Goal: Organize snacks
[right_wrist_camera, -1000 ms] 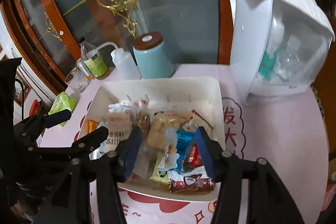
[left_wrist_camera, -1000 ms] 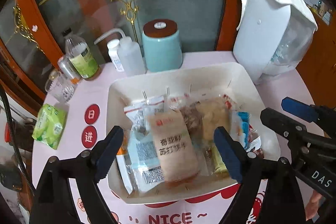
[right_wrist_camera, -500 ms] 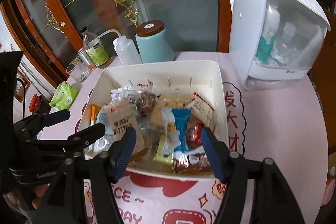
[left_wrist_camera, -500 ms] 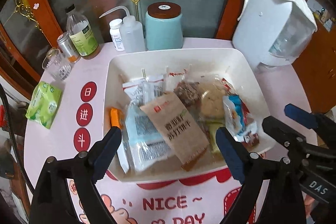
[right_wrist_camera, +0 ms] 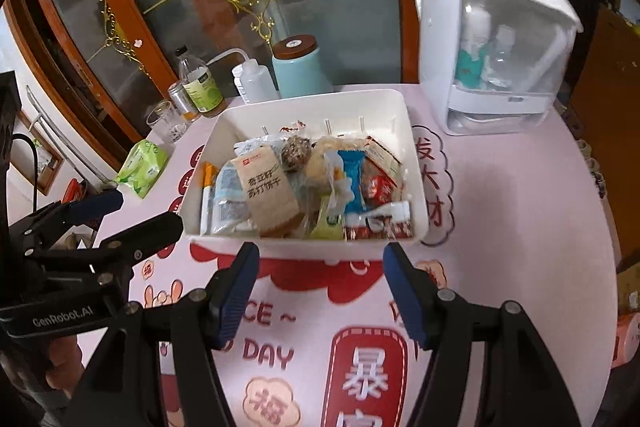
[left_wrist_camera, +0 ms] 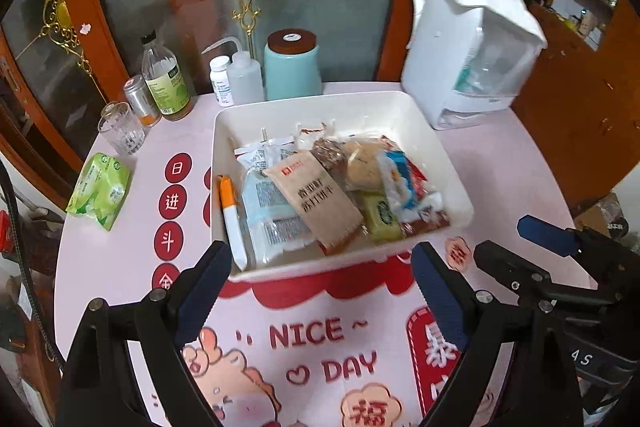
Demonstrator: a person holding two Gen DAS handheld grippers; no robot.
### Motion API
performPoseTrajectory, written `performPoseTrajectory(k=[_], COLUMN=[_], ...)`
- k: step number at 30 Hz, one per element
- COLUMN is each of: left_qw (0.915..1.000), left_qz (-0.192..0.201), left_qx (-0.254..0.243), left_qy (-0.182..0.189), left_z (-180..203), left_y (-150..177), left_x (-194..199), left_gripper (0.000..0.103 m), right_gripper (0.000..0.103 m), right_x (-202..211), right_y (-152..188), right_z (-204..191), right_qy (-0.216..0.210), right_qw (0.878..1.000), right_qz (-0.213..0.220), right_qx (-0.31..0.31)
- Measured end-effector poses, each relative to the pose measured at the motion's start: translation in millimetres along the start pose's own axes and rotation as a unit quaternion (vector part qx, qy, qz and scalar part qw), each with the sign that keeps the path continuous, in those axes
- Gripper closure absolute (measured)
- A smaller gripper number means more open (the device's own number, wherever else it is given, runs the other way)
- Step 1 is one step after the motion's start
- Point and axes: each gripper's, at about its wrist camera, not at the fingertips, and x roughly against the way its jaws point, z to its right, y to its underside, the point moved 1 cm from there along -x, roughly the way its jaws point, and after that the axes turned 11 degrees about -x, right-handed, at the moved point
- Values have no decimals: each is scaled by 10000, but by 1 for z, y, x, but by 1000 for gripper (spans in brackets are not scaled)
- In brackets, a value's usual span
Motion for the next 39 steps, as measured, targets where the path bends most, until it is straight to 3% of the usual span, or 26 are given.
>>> performPoseTrajectory(k=[9,16,21,27,39], left_qw=[9997,9984,9984,9978,9951], left_qz=[223,500,337,272,411], left_qx=[-75,146,290,555,500], left_qy=[53,-198,-360,-244,-747], left_z=[25,48,67,86,103], left_y=[60,117,149,178,197], left_x=[75,132,146,163,186], left_gripper=[12,12,12,12,12], right_gripper=[38,38,38,38,38], right_x=[72,121,141,155,173], right_y=[57,107,133,158,181], right_z=[-5,-2,8,14,9], right_qy=[22,-61,-64,-24,139], right_qw=[9995,9986,9985,9987,9965], right_qz=[314,480,537,506,805], right_qx=[93,226,84,86,171])
